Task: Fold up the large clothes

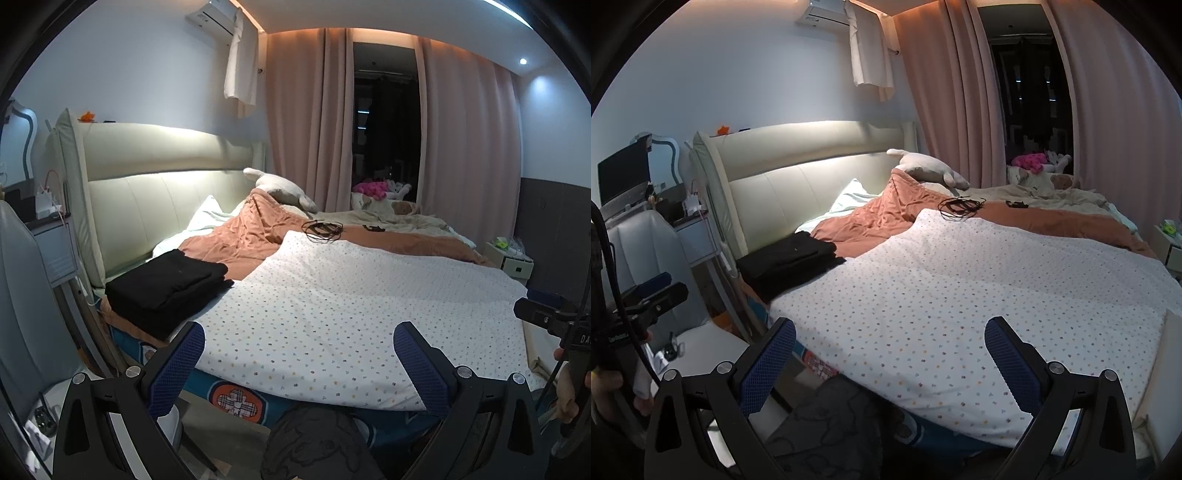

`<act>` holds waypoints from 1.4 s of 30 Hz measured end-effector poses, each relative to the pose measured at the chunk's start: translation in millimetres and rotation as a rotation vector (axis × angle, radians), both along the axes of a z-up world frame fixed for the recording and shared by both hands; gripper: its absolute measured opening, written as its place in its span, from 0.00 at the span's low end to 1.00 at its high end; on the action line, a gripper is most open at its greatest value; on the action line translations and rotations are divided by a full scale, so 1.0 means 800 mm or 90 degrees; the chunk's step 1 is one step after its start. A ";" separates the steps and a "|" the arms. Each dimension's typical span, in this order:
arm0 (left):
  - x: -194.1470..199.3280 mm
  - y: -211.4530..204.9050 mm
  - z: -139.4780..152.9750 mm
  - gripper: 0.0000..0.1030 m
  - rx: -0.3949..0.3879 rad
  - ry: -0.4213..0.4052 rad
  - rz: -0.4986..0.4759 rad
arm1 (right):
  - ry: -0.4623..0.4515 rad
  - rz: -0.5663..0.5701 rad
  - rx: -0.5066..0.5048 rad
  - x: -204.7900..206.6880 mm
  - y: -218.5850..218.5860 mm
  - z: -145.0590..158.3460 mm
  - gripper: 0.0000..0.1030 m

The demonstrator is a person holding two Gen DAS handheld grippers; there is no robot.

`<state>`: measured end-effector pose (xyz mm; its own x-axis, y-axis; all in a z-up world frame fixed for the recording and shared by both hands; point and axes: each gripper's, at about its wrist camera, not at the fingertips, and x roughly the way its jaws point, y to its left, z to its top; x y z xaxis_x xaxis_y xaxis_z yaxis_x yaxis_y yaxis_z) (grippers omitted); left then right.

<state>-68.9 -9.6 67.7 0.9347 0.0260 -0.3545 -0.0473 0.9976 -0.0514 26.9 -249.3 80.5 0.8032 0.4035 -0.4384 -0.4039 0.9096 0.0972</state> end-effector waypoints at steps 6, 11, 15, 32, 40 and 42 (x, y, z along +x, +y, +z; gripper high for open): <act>-0.001 -0.001 0.000 0.99 0.000 -0.001 0.005 | 0.004 -0.004 0.004 -0.002 -0.004 -0.004 0.99; -0.002 -0.002 0.000 0.99 0.003 -0.001 0.003 | 0.007 -0.004 0.009 -0.001 -0.008 -0.005 0.99; -0.002 -0.004 0.001 0.99 0.005 0.002 0.001 | 0.011 -0.005 0.010 0.001 -0.010 -0.007 0.99; -0.004 -0.003 0.004 1.00 -0.005 -0.007 -0.001 | 0.018 -0.007 0.014 0.003 -0.012 -0.008 0.99; -0.005 -0.003 0.005 0.99 -0.006 -0.011 0.002 | 0.018 -0.006 0.010 0.003 -0.014 -0.007 0.99; -0.006 -0.004 0.006 0.99 -0.006 -0.012 0.001 | 0.018 -0.006 0.011 0.003 -0.015 -0.007 0.99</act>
